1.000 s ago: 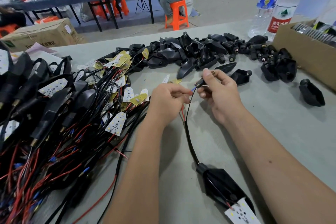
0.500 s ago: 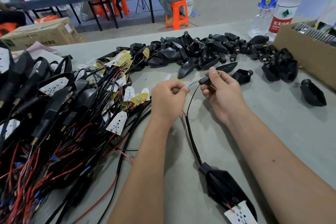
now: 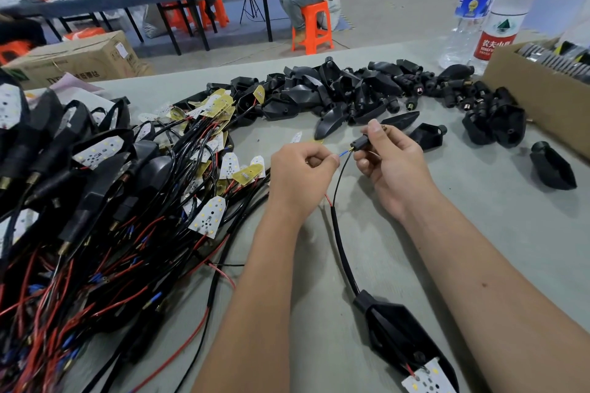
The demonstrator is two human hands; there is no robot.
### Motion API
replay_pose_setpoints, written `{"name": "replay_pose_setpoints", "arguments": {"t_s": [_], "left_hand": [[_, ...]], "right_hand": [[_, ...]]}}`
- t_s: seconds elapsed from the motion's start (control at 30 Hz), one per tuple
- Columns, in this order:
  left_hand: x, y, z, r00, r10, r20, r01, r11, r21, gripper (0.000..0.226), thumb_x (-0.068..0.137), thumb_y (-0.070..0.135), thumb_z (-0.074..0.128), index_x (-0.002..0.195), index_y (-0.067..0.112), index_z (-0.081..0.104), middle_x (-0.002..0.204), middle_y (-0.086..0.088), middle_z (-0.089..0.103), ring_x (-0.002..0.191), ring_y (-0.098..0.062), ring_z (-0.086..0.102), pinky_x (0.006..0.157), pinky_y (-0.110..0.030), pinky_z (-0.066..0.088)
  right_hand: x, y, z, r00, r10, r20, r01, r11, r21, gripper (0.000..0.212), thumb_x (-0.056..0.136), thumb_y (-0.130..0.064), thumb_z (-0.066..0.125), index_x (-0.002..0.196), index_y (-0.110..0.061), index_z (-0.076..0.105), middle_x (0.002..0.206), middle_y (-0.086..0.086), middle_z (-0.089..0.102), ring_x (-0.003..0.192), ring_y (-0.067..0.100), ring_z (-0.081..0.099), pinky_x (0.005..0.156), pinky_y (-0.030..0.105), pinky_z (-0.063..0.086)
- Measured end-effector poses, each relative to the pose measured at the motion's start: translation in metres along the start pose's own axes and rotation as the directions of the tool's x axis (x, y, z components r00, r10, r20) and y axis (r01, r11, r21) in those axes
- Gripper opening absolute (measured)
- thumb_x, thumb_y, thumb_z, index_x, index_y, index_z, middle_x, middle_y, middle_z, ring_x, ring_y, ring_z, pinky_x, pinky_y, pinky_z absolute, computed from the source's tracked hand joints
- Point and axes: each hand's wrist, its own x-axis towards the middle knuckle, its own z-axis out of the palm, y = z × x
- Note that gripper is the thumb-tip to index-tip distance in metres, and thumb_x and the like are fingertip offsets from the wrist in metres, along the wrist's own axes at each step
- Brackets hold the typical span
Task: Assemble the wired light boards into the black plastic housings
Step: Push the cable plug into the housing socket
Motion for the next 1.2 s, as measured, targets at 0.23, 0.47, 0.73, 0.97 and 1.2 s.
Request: {"name": "replay_pose_setpoints", "arguments": {"t_s": [0.23, 0.47, 0.73, 0.97, 1.2], "left_hand": [[-0.001, 0.002, 0.003, 0.999, -0.048, -0.007, 0.048, 0.999, 0.005, 0.02, 0.083, 0.007, 0.068, 0.063, 0.011, 0.07, 0.045, 0.013, 0.044, 0.046, -0.006, 0.039, 0.047, -0.015, 0.031], [-0.001, 0.0, 0.005, 0.999, 0.027, -0.019, -0.026, 1.0, 0.016, 0.022, 0.089, 0.014, 0.071, 0.067, 0.011, 0.071, 0.053, 0.002, 0.049, 0.05, -0.009, 0.04, 0.051, -0.025, 0.037], [-0.002, 0.003, 0.014, 0.998, 0.029, -0.057, -0.029, 1.0, 0.002, 0.023, 0.092, 0.019, 0.07, 0.069, 0.015, 0.07, 0.048, 0.011, 0.048, 0.046, -0.009, 0.041, 0.05, -0.028, 0.036], [-0.003, 0.006, 0.015, 0.999, 0.026, -0.02, -0.026, 0.999, 0.03, 0.023, 0.093, 0.016, 0.07, 0.069, 0.015, 0.069, 0.048, 0.014, 0.049, 0.05, -0.006, 0.044, 0.053, -0.023, 0.037], [-0.002, 0.003, 0.013, 0.994, -0.111, 0.006, 0.11, 0.98, -0.164, 0.023, 0.095, 0.011, 0.066, 0.072, 0.008, 0.069, 0.051, 0.011, 0.044, 0.05, -0.008, 0.037, 0.053, -0.026, 0.032]], "right_hand": [[-0.002, -0.001, 0.001, 1.0, 0.007, 0.021, -0.006, 1.0, -0.022, 0.018, 0.101, -0.024, 0.066, 0.091, -0.009, 0.067, 0.075, 0.005, 0.064, 0.058, 0.012, 0.062, 0.052, 0.019, 0.05], [-0.003, -0.001, 0.003, 1.0, -0.013, 0.026, 0.015, 0.997, -0.071, 0.017, 0.101, -0.023, 0.066, 0.101, -0.006, 0.066, 0.071, -0.001, 0.063, 0.06, 0.012, 0.061, 0.055, 0.019, 0.05], [-0.005, -0.004, 0.004, 0.999, -0.038, 0.005, 0.038, 0.997, -0.062, 0.015, 0.101, -0.023, 0.066, 0.095, -0.009, 0.065, 0.068, 0.0, 0.063, 0.059, 0.011, 0.06, 0.054, 0.02, 0.05], [-0.004, -0.005, 0.004, 0.998, -0.057, 0.031, 0.059, 0.995, -0.076, 0.014, 0.102, -0.02, 0.064, 0.096, -0.007, 0.064, 0.065, -0.002, 0.061, 0.057, 0.011, 0.058, 0.052, 0.02, 0.048], [-0.006, -0.004, 0.005, 0.995, -0.053, 0.081, 0.057, 0.997, -0.043, 0.011, 0.103, -0.018, 0.062, 0.1, -0.007, 0.065, 0.07, 0.001, 0.064, 0.06, 0.012, 0.06, 0.054, 0.02, 0.05]]}}
